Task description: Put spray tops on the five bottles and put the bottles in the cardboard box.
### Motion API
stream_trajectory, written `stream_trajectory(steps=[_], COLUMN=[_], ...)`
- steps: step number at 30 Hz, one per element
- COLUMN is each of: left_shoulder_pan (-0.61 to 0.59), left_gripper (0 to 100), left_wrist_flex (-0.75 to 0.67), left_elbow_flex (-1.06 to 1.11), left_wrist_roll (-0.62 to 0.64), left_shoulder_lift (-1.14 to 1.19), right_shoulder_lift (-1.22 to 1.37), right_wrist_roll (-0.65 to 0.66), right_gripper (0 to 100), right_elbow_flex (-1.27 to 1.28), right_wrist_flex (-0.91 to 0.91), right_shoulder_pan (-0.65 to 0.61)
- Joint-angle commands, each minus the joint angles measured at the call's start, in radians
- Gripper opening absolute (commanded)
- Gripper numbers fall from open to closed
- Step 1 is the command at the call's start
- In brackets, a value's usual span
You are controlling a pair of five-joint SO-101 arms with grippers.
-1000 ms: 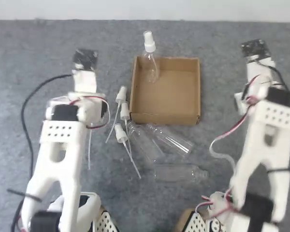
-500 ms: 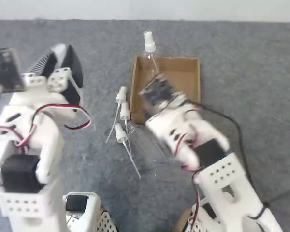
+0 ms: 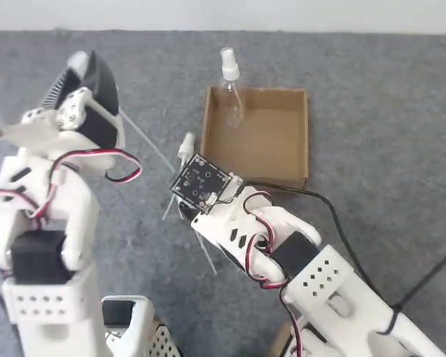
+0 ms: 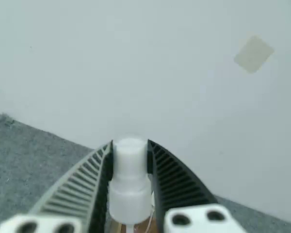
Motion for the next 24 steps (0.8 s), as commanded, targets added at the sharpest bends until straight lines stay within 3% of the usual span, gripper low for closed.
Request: stream_trajectory(steps=[1, 12, 20, 24], left_shoulder_pan=[0.023, 0.114, -0.023, -0.015], left_gripper=[1, 1, 1, 1], left_wrist_flex=[-0.029, -0.066, -0.149, -0.150], left_elbow_flex=[0.041, 0.203, 0.090, 0.097], left_wrist_roll=[0.002, -0.008, -0.012, -0.012], left_shoulder_lift=[-0.009, -0.015, -0.008, -0.006], right_shoulder_lift=[-0.033, -0.035, -0.035, -0.035], right_wrist_roll=[-0.011, -0.011, -0.011, -0.011], right_gripper=[0.6, 0.6, 0.6, 0.6], right_elbow_flex=[-0.009, -0.008, -0.008, -0.008], right_wrist_flex=[-0.024, -0.021, -0.015, -0.015], right_shoulder_pan=[-0.004, -0.002, -0.002, -0.004])
